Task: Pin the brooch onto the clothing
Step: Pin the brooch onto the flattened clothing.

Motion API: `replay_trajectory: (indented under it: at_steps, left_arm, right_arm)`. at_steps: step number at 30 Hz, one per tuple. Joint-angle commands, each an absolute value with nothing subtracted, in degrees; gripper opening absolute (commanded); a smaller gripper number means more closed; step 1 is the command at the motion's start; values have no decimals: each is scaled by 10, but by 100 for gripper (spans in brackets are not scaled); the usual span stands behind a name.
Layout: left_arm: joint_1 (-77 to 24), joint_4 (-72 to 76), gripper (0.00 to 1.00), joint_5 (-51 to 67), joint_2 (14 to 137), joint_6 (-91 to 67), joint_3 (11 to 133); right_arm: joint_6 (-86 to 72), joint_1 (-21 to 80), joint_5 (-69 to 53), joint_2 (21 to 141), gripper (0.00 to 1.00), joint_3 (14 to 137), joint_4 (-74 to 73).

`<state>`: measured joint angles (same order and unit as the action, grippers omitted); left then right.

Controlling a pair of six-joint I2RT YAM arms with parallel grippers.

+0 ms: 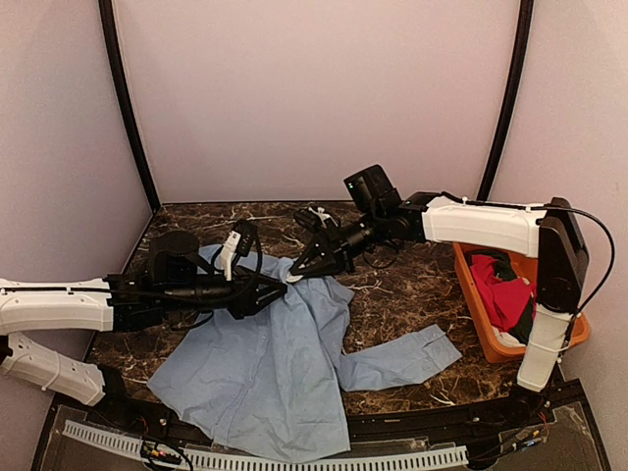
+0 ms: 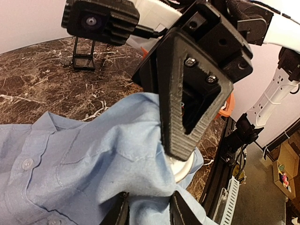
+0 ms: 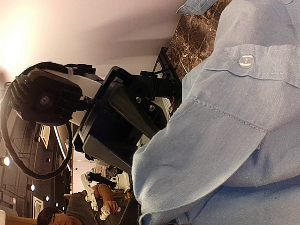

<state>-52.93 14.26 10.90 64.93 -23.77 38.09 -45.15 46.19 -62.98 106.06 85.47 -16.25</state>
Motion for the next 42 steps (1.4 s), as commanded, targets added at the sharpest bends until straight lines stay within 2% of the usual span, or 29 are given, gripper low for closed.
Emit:
replay_trajectory:
  at_steps: [1,6,12,16,27,29,31,34,35,36,37,42]
  left_arm:
    - [-529,99,31,84,645,-231,399]
    - [-530,61,36,33,616,-220,393]
    - [-531,61,43,64,642,-232,398]
    - [-531,68,52,82,659,-242,391]
    - [-530,17,56,33,670,-248,384]
    - [-530,16,52,32,676,-246,386]
    - [-531,22,35,34,685,-245,388]
    - [-530,31,22,39,693,-244,390]
    - [-530,34,9,40,695,-242,391]
    - [-530,33,5,36,696,-241,392]
    - [-530,35,2,34,695,-238,393]
    - [-530,10,1,-25,671,-211,403]
  right_arm:
    - [-453,465,-632,1028,0,853,-136]
    - [-454,465,-630,1027,0,859,-136]
    - [-457,465,-631,1026,0,867,-135]
    - [-460,465,-633,1024,0,876,-135]
    - [-462,464,-634,1023,0,882,-135]
    - [-463,464,-636,1024,0,882,-132]
    - [-464,464,-636,1023,0,882,-130]
    - [-464,465,-635,1023,0,881,-130]
    - [-464,464,-635,1022,0,879,-130]
    - [-463,464,-635,1021,0,878,-130]
    - [-462,464,-635,1021,0,875,-130]
    - [-453,460,-635,1024,0,856,-129]
